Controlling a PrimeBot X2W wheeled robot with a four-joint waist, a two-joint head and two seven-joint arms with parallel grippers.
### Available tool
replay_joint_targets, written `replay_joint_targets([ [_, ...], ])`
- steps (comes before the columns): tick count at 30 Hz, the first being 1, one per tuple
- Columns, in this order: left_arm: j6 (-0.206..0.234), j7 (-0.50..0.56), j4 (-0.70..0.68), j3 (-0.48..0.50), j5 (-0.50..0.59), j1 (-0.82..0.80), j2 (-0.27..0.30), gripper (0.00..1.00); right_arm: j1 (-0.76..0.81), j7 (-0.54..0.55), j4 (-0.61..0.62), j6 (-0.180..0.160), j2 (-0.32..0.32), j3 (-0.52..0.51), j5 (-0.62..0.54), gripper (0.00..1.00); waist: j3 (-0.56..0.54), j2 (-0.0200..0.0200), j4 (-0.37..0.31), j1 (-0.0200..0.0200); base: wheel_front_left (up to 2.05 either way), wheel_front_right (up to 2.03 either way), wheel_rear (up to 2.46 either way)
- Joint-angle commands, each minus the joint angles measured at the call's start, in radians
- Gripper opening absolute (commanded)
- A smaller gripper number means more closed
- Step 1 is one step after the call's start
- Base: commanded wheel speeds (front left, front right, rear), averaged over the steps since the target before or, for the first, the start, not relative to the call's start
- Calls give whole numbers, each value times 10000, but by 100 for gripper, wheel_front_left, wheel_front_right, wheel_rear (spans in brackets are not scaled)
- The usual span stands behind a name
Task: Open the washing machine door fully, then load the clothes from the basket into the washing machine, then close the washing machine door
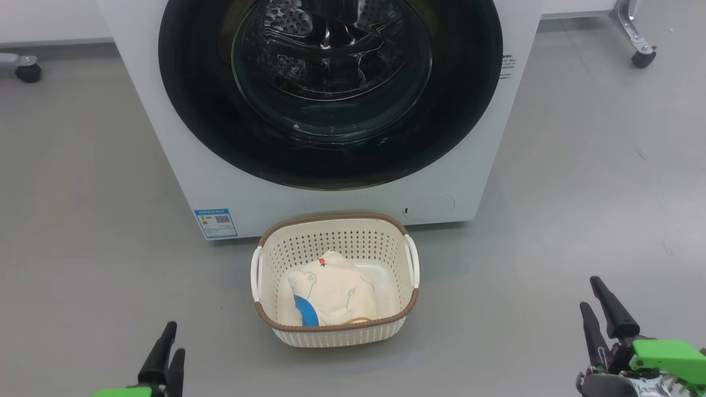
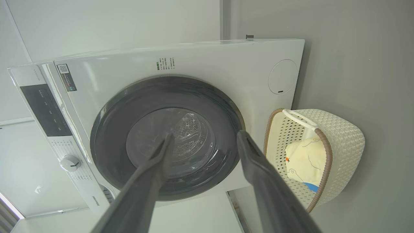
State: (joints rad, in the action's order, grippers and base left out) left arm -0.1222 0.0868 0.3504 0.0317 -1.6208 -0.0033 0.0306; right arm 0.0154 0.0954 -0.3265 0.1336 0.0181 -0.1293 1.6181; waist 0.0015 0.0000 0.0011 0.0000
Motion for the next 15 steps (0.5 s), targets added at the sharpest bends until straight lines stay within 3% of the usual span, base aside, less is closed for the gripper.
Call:
replay_joint_targets([
  [1,-9,-123,-419,43,-56,-575,88,100,-436,-70,464,-2,174,-48,-32,100,-3,0,0,0,0,0,0],
  [15,8,-604,-469,-218,391,-788,187,100,-515,-335,449,-5,311,-74,-504,100,-6,0,3,0,0,0,0],
])
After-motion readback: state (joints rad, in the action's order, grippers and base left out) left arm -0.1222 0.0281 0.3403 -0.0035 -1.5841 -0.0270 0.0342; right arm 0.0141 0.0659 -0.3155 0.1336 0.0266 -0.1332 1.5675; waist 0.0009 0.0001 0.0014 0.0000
